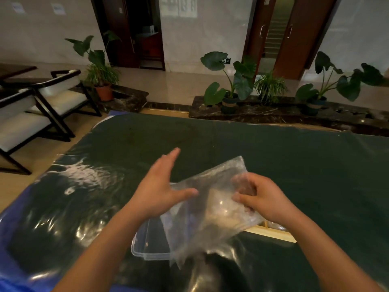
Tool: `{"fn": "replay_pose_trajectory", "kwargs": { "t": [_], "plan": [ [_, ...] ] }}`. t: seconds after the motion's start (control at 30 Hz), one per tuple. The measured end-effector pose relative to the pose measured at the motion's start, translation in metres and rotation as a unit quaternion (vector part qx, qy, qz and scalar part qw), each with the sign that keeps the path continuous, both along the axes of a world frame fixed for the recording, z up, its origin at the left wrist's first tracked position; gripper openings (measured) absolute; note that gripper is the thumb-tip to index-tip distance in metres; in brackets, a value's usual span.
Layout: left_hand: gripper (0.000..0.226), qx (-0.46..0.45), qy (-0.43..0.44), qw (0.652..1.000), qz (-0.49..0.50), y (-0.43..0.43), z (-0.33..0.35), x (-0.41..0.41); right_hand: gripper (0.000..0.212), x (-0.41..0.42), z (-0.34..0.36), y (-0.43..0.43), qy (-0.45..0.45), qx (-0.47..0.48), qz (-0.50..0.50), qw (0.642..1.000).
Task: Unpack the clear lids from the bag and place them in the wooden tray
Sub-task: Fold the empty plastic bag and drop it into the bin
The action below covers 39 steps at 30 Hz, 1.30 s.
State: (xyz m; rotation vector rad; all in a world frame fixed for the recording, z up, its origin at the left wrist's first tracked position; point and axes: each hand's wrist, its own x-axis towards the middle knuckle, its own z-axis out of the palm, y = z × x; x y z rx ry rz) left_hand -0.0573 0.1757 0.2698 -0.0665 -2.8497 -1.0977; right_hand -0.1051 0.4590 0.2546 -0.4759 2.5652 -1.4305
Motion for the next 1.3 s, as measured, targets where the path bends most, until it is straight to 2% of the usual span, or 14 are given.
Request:
{"fn": "replay_pose_trajectory", "kwargs": {
  "t": [0.07,0.13,0.2,0.27,0.33,0.37,0.43,0.53,0.67,0.77,0.87,1.03,1.23,1.3],
  "plan": [
    [0.104,-0.012,-0.128,0.986,-0.105,0.011,0.009,-0.009,0.032,-0.002,0.007,-0.006,0.016,0.03,0.04,0.999],
    [0.055,0.071,-0.169,0.973,-0.143,0.015,0.006,-0.014,0.034,-0.004,0.013,-0.007,0.02,0.027,0.076,0.997],
    [0.018,0.162,-0.17,0.967,-0.098,0.014,-0.006,-0.014,0.036,-0.007,0.016,-0.003,0.003,-0.018,0.085,0.996],
    [0.011,0.237,-0.145,0.96,-0.022,0.014,-0.02,-0.01,0.034,-0.012,0.014,0.003,0.036,-0.058,0.004,0.998],
    [0.009,0.291,-0.104,0.949,0.052,0.017,-0.032,-0.008,0.042,-0.015,0.006,0.008,0.046,-0.121,-0.125,0.984],
    [0.01,0.316,-0.093,0.941,0.083,0.02,-0.038,-0.007,0.055,-0.014,0.002,0.007,0.003,-0.176,-0.157,0.972],
    [0.012,0.357,-0.083,0.922,0.125,0.027,-0.045,-0.006,0.075,-0.008,-0.012,0.001,-0.143,-0.286,-0.133,0.938],
    [0.009,0.375,-0.077,0.911,0.156,0.035,-0.051,-0.007,0.07,0.008,-0.032,-0.019,-0.255,-0.285,-0.057,0.922],
    [0.016,0.399,-0.104,0.895,0.172,0.035,-0.051,-0.004,0.026,0.009,-0.04,-0.03,-0.219,-0.268,-0.13,0.929],
    [0.031,0.459,-0.17,0.862,0.131,0.018,-0.047,0.001,0.012,0.005,-0.035,-0.018,-0.193,-0.281,-0.164,0.926],
    [0.024,0.466,-0.22,0.856,0.045,0.001,-0.039,0.005,0.011,0.003,-0.032,-0.009,-0.167,-0.26,-0.161,0.937],
    [0.019,0.414,-0.151,0.895,0.07,0.003,-0.039,0.002,0.018,0.006,-0.026,-0.006,-0.152,-0.281,-0.135,0.938],
    [0.03,0.514,-0.127,0.845,0.079,0.011,-0.045,0.007,0.041,0.008,-0.022,-0.01,-0.158,-0.324,-0.1,0.927],
    [0.04,0.573,-0.137,0.803,0.088,0.014,-0.047,0.007,0.044,0.007,-0.023,-0.011,-0.16,-0.332,-0.083,0.926]
  ]
}}
